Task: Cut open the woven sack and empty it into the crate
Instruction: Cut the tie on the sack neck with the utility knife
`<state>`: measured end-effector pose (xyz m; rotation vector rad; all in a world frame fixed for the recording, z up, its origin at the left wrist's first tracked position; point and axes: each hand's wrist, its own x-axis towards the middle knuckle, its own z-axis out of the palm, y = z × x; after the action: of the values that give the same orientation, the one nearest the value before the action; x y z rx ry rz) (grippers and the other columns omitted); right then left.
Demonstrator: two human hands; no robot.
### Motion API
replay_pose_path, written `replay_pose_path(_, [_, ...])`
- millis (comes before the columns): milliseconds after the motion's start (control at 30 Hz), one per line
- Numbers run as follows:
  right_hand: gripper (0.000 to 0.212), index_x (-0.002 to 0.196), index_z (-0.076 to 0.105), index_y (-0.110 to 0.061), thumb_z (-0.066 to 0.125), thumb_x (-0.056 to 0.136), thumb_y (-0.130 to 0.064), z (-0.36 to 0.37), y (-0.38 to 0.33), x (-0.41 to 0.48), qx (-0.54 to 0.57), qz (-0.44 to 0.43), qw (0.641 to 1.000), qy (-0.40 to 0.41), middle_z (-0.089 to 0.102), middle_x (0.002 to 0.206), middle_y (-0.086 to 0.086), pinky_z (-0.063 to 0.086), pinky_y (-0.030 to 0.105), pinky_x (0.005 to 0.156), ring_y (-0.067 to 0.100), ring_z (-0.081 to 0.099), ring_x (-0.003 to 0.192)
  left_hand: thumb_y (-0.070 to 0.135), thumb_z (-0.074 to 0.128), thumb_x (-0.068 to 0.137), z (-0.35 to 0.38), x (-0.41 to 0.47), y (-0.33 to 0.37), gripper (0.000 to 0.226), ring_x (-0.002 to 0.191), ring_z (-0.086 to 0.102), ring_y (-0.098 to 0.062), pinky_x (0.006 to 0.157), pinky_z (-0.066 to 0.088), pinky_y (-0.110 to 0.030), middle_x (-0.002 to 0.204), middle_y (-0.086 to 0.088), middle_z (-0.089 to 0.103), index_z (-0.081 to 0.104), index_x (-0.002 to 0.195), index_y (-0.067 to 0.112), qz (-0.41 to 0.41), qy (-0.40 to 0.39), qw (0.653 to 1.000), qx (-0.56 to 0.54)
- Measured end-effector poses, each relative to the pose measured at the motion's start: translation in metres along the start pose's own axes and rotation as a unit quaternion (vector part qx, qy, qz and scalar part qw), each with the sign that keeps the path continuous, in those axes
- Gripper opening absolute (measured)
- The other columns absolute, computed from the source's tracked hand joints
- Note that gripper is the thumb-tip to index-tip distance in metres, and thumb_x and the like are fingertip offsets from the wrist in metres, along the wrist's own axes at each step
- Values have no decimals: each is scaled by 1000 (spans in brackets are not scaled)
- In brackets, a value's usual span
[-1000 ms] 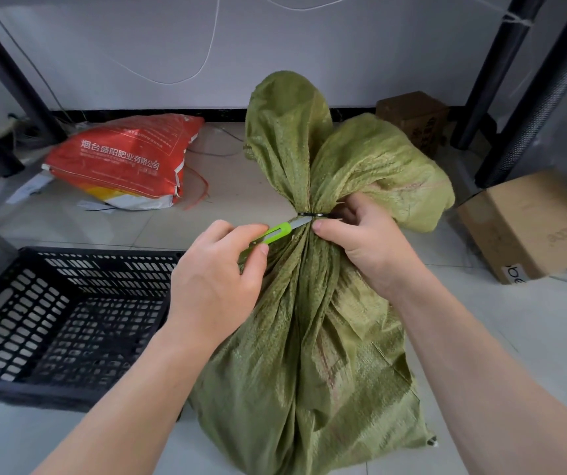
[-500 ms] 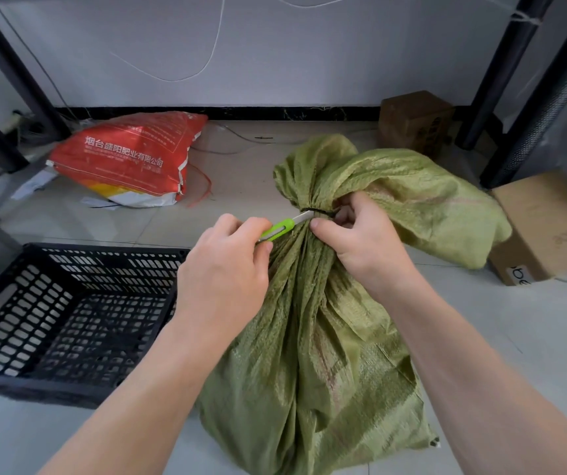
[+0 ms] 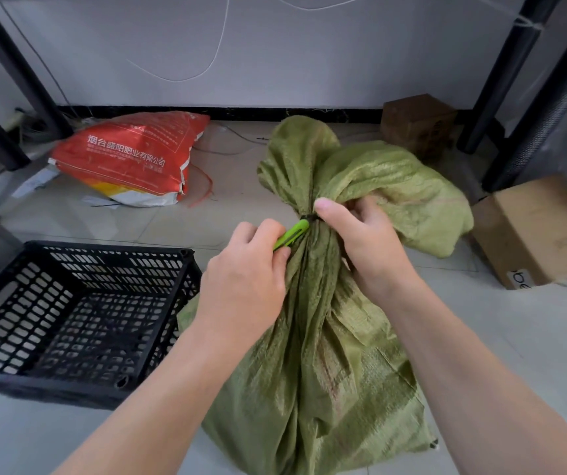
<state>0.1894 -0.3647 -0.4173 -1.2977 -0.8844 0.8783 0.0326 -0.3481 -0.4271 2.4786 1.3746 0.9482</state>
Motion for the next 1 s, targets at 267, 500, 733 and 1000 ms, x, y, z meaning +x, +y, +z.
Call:
replay_pose_path(267, [19,71,62,-22,66,86,-33,4,10,9,66,63,993,82,68,76,8,55,50,83,35,69,80,26,55,96,-2,2,1,9,67,51,-26,60,30,-33,66,-1,55,56,96,17,-52,-64,992,-94])
replay_pose_path(500, [31,70,50,-10,60,92,-29,13,20,7,-54,-20,991,122,49,64,5,43,41,59,18,46,60,25,55,96,-3,2,0,16,60,52,-12,54,33,-22,62,2,58,63,84,18,-62,-60,989,-120])
replay_pose_path(733, [35,71,45,-3,57,94,-28,15,26,9,-164,-59,976,128,48,59,4,36,33,55,18,41,55,20,55,97,2,1,-2,20,65,58,-25,64,41,-37,66,-4,65,69,88,8,-20,-20,994,-104])
replay_pose_path(1000, [35,66,37,-13,52,97,-20,21,24,12,-260,-65,953,141,45,58,1,27,30,49,16,38,51,22,55,96,0,10,0,25,52,46,-19,49,32,-29,58,-2,54,64,76,10,-140,-52,977,-149])
